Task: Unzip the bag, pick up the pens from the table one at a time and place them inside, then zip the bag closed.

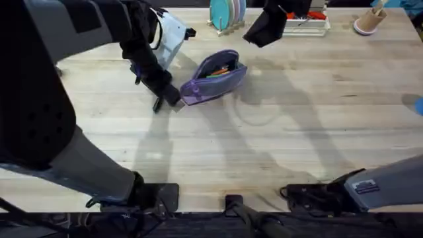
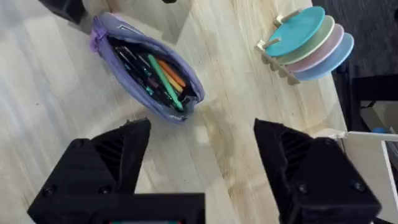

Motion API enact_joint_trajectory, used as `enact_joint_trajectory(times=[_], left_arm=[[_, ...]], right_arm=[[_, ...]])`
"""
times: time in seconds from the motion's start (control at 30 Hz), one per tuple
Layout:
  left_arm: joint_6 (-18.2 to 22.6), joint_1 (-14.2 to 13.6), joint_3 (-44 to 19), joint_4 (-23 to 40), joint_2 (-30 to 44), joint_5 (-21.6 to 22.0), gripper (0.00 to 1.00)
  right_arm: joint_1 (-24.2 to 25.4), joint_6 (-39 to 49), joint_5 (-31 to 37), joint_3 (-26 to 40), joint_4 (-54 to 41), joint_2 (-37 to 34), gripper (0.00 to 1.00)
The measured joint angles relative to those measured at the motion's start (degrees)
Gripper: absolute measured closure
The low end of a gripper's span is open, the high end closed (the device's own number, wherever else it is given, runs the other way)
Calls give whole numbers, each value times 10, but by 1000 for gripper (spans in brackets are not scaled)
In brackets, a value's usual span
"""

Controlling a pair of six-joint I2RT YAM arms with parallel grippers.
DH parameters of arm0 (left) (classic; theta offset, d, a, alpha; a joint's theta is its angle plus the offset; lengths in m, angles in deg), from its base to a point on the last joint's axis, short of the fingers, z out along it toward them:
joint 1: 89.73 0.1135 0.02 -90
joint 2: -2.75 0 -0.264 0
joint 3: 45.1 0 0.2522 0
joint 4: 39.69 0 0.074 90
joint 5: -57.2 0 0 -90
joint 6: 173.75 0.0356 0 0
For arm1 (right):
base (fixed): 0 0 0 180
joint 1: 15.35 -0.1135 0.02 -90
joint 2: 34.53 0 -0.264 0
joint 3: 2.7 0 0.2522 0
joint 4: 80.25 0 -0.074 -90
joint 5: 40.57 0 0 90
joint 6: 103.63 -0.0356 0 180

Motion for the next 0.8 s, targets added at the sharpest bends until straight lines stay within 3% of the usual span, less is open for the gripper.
enact_joint_trajectory(times=[0.07,0.2,0.23,0.37,0.67,0.8], left_arm=[[-2,0,0,1,0,1,309],[-1,-1,0,8,0,-1,890],[0,-1,-1,8,0,0,936],[0,-1,-2,7,0,1,952],[-2,-1,-7,10,3,-2,961],[-5,-1,-43,26,23,-2,960]], right_arm=[[0,0,0,0,0,0,5],[0,-8,0,0,0,0,5],[0,-10,0,0,0,0,5],[0,-14,0,0,0,2,5],[0,-57,0,0,-39,84,5],[0,-64,0,0,-70,101,5]])
